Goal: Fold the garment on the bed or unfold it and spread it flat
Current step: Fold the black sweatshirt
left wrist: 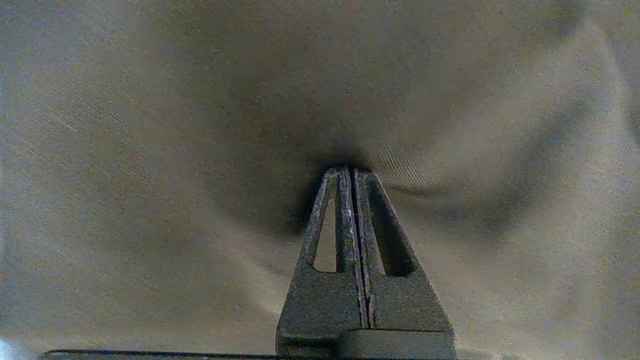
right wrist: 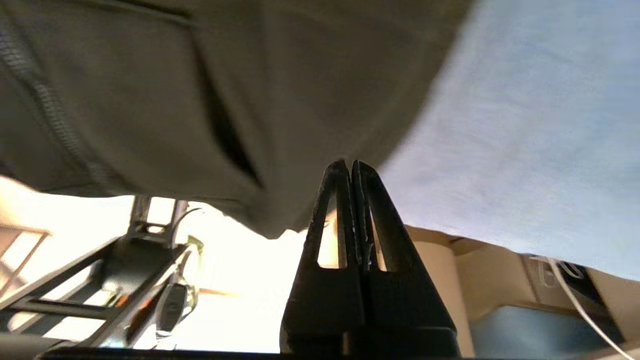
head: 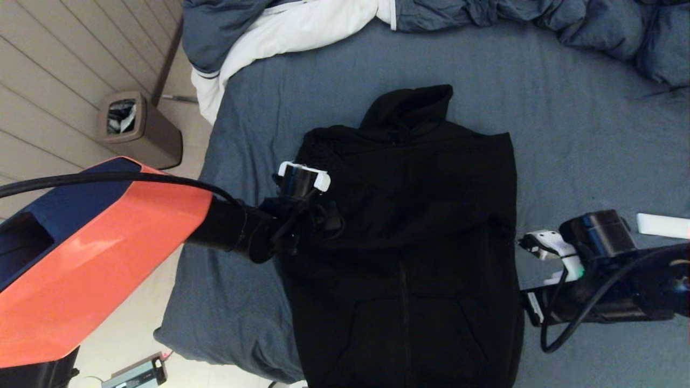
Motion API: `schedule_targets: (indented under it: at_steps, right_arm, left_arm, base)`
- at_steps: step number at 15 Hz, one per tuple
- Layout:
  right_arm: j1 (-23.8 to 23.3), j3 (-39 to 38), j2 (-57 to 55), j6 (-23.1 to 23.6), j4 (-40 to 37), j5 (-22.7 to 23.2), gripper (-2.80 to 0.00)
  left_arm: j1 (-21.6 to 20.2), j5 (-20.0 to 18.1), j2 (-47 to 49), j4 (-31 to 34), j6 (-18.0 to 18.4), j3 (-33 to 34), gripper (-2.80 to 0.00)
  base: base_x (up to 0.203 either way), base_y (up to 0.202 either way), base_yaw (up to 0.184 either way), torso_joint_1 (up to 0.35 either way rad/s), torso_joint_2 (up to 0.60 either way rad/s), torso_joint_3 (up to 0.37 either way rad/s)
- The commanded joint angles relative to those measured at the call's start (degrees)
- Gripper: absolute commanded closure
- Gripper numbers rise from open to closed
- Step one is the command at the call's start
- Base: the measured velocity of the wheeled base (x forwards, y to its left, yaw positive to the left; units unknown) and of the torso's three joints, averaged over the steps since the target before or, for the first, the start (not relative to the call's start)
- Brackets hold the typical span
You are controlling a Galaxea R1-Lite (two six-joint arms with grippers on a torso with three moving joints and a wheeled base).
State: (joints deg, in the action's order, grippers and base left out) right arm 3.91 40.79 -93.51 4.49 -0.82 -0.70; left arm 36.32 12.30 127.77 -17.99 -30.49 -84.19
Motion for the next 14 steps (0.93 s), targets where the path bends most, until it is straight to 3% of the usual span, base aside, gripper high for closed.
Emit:
schedule_targets:
  at_steps: [1, 4, 8, 11, 14]
  right_arm:
    - [-1.9, -0.7, 4.4, 0.6, 0.0, 0.4, 0.0]
    - [0.0, 3.7, 7.6, -0.2, -0.1, 3.6, 0.0]
    - [9.4, 13.3, 2.1, -6.6, 0.0, 4.4, 0.0]
    - [15.8, 20.8, -1.8, -8.8, -0.1, 4.4, 0.0]
    - [18.2, 27.1, -7.4, -10.2, -0.1, 4.2, 0.0]
  left_arm:
    - [-1.2, 0.1, 0.2, 0.3, -0.1, -1.1, 0.0]
    - [-0.7, 0.1, -0.1, 0.1, -0.3, -1.0, 0.0]
    - [1.8, 0.2, -0.4, -0.3, -0.6, -0.8, 0.0]
    - [2.3, 0.2, -0.9, -0.4, -0.6, -0.7, 0.0]
    - [2.7, 0.2, -1.3, -0.4, -0.7, -0.5, 0.0]
  base:
    - [0.0, 0.0, 0.0, 0.0, 0.0, 0.0]
    - [0.0, 0.0, 0.0, 0.0, 0.0, 0.0]
    - [0.0, 0.0, 0.0, 0.0, 0.0, 0.0]
    - [0.0, 0.0, 0.0, 0.0, 0.0, 0.0]
    - [0.0, 0.0, 0.0, 0.0, 0.0, 0.0]
